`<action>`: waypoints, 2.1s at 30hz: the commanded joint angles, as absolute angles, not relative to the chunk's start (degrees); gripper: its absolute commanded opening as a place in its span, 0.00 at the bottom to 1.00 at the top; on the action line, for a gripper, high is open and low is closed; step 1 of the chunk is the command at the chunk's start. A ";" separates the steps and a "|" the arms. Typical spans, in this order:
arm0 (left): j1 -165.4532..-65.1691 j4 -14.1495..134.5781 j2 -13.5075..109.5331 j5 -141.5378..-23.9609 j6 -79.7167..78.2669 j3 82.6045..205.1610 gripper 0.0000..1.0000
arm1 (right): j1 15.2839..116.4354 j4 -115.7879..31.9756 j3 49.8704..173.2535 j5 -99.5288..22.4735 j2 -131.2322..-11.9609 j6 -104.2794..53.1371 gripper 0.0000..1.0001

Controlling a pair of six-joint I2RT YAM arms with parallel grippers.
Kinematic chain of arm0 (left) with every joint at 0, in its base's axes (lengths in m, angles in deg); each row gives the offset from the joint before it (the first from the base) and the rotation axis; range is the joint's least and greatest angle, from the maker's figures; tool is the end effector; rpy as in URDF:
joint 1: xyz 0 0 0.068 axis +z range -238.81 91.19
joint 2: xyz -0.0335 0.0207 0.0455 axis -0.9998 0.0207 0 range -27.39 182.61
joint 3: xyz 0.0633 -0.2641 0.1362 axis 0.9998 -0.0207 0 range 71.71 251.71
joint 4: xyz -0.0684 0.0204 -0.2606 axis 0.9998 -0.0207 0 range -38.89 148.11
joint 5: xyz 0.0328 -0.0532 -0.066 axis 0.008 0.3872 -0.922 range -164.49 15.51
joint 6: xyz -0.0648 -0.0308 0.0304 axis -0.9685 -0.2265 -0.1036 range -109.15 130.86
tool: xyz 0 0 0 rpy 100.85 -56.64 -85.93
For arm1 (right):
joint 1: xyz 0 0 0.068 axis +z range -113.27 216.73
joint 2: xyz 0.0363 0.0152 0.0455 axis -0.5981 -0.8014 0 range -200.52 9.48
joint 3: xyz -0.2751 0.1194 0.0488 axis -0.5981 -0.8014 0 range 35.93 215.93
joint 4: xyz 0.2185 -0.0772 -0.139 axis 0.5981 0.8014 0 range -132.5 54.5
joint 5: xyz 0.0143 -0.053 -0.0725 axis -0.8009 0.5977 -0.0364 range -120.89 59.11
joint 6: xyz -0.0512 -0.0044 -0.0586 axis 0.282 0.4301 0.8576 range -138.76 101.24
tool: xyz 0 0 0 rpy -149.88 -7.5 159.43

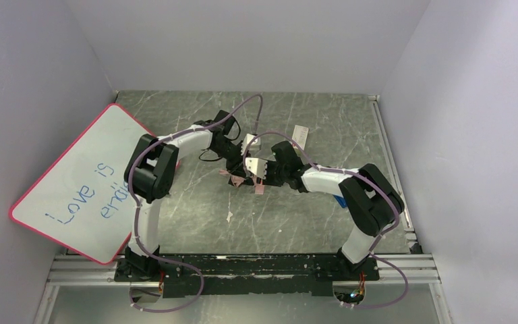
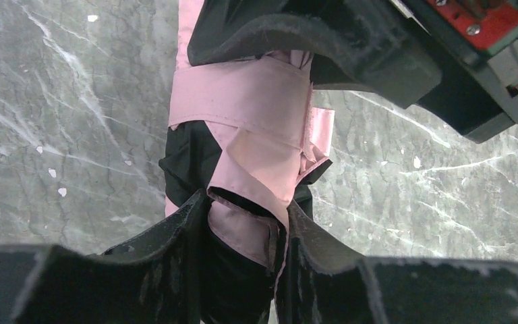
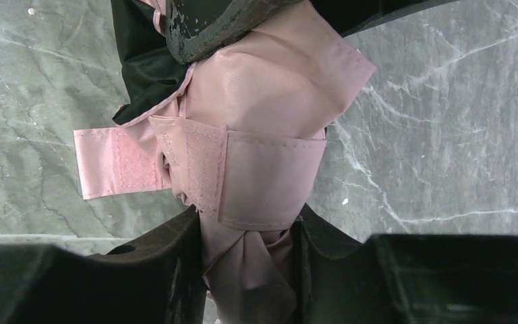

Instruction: Put away the umbrella

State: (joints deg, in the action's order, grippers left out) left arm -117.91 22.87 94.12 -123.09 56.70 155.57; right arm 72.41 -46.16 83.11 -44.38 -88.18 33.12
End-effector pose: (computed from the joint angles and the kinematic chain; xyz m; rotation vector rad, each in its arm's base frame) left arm 0.3667 -0.2612 0.1452 1.6744 1.9022 -1.0739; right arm 0.2855 0.2240 0.1476 -1.7134 1.6284 0.1448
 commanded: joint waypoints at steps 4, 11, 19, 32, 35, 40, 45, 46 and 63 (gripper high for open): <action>-122.65 16.81 103.38 -106.41 56.09 151.24 0.26 | 74.39 -42.20 80.88 -46.86 -87.66 30.16 0.48; -122.74 16.91 103.76 -104.25 55.34 151.13 0.28 | 74.51 -45.02 79.81 -46.41 -83.69 27.49 0.60; -122.83 16.21 105.03 -103.49 54.54 152.46 0.27 | 74.75 -48.56 74.80 -45.55 -71.49 19.51 0.62; -122.83 15.96 106.20 -102.45 53.57 153.80 0.26 | 75.80 -43.32 69.88 -39.39 -53.24 -13.39 0.49; -122.81 16.18 106.33 -102.19 53.19 153.80 0.26 | 76.88 -39.74 71.14 -32.36 -53.32 -27.74 0.44; -122.91 16.39 106.51 -101.63 52.54 153.89 0.24 | 85.96 -43.01 66.04 -14.29 -51.04 -45.15 0.51; -123.30 16.59 106.42 -100.65 52.46 153.48 0.22 | 92.86 -44.33 64.89 -0.39 -56.12 -59.26 0.58; -123.42 16.78 106.37 -100.06 52.44 153.26 0.22 | 93.51 -43.99 65.72 0.93 -58.35 -60.38 0.59; -123.72 16.98 106.57 -98.66 52.54 152.92 0.22 | 97.17 -39.98 79.86 9.01 -84.04 -61.65 0.69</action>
State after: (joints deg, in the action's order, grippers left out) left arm -120.95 19.89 95.50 -114.98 52.94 159.31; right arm 96.85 -40.87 77.29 4.01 -80.77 -60.40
